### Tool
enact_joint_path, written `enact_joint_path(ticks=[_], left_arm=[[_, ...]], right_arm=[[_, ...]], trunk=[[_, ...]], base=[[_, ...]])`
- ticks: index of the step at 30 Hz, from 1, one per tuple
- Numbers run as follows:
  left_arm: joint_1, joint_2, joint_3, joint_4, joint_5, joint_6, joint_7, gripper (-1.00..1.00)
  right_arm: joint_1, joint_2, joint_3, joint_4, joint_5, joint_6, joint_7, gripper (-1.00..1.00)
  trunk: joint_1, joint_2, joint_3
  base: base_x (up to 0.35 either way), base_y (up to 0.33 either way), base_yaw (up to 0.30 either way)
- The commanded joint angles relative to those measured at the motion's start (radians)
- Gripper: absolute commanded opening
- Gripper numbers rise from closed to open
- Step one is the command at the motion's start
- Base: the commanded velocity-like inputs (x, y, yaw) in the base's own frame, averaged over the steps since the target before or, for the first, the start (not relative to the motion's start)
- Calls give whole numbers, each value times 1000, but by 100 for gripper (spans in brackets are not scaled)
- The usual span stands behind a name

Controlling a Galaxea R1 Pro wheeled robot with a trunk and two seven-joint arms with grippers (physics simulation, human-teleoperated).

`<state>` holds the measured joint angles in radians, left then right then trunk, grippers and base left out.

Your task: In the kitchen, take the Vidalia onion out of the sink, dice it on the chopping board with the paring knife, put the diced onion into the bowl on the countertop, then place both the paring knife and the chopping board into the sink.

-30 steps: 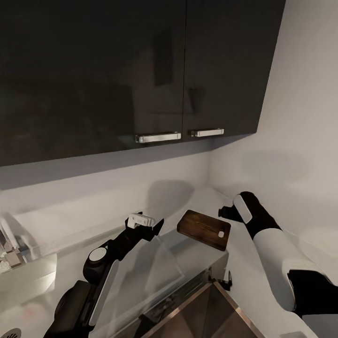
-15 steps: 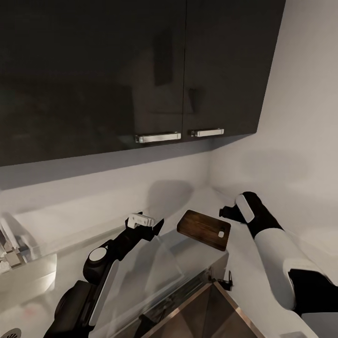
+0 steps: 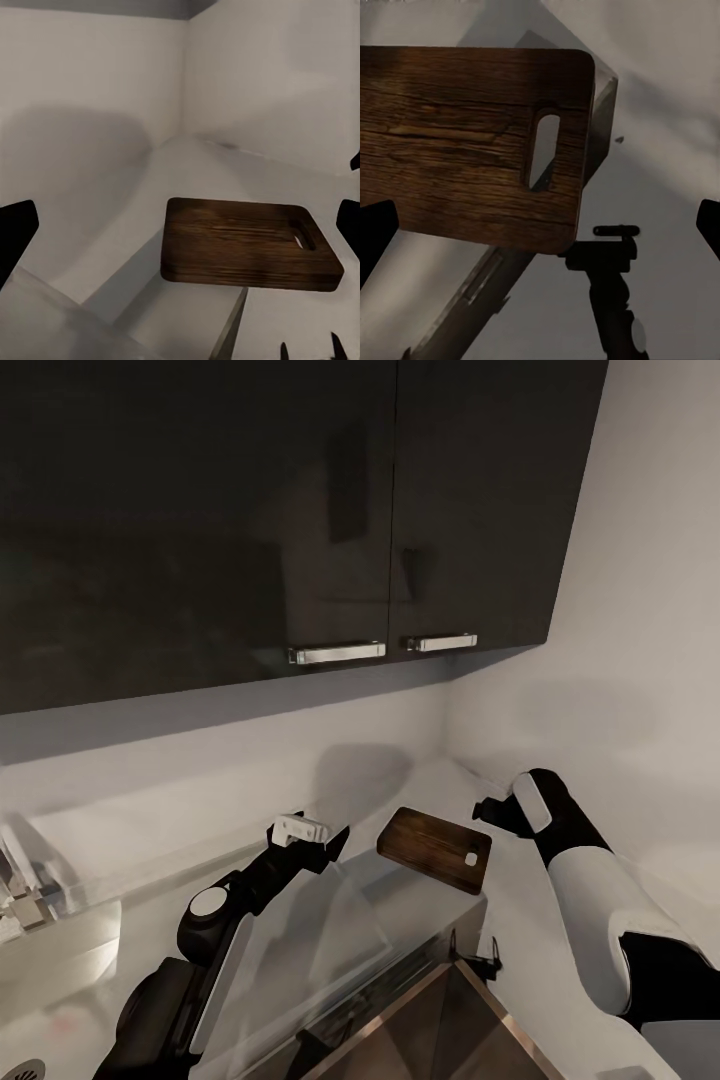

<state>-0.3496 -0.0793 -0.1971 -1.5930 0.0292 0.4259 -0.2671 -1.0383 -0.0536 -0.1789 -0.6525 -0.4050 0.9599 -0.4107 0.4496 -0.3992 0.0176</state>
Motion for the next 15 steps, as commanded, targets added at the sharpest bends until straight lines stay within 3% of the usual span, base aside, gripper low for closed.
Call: enact_joint_path(ticks=[1, 15], left_arm=[[-1, 0, 1, -1, 3, 7, -3, 100], [0, 0, 1, -1, 3, 7, -3, 100]], right_arm=[[0, 0, -1, -1, -11, 2, -9, 100], [0, -1, -4, -1, -11, 3, -11, 100]], trunk=[[0, -1, 0], [0, -1, -3]], base=[[0, 0, 0], [0, 0, 0]])
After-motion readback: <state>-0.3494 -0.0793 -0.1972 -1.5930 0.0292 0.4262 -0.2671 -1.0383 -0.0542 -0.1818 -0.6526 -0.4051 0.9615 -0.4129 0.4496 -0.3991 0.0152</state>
